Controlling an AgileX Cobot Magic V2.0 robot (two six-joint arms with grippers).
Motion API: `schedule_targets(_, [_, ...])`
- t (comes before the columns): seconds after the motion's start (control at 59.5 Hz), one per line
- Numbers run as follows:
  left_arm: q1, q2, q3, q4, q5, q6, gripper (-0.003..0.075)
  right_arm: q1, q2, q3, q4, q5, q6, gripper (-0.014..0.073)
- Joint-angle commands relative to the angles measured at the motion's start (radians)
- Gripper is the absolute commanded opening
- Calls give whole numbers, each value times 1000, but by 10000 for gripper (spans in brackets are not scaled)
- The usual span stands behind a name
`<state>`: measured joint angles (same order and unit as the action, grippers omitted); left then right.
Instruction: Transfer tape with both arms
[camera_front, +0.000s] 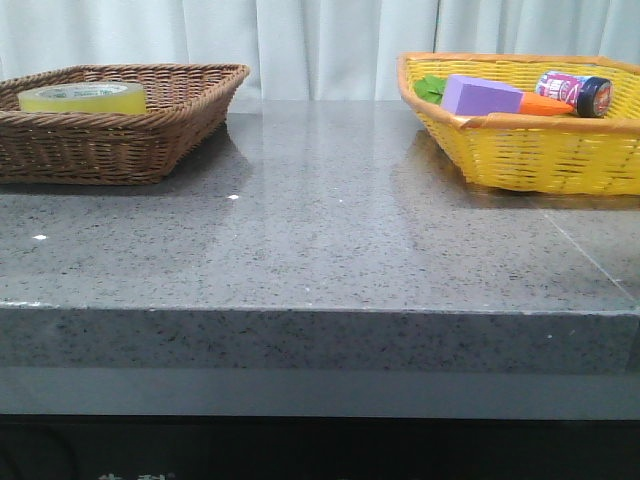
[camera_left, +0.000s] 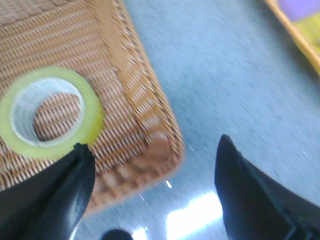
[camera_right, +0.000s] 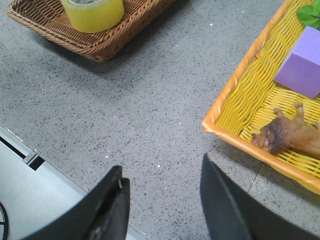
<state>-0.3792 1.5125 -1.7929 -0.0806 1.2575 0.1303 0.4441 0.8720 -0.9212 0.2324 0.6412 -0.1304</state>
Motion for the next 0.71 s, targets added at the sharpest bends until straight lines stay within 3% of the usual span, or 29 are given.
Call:
schedule_targets(0.0, [-31, -143, 98, -7, -48, -11, 491, -3, -3, -25, 15, -72, -1, 358])
schedule_targets(0.353, [-66, -563, 647, -4, -252, -30, 491, -5, -3, -25, -57, -57, -1, 358])
schedule_targets(0.589, [-64, -778, 849, 154, -370, -233, 491, -95, -3, -25, -67, -56, 36, 358])
schedule_targets(0.69, [-64, -841, 903, 160, -410, -248, 491, -125, -3, -25, -64, -49, 36, 358])
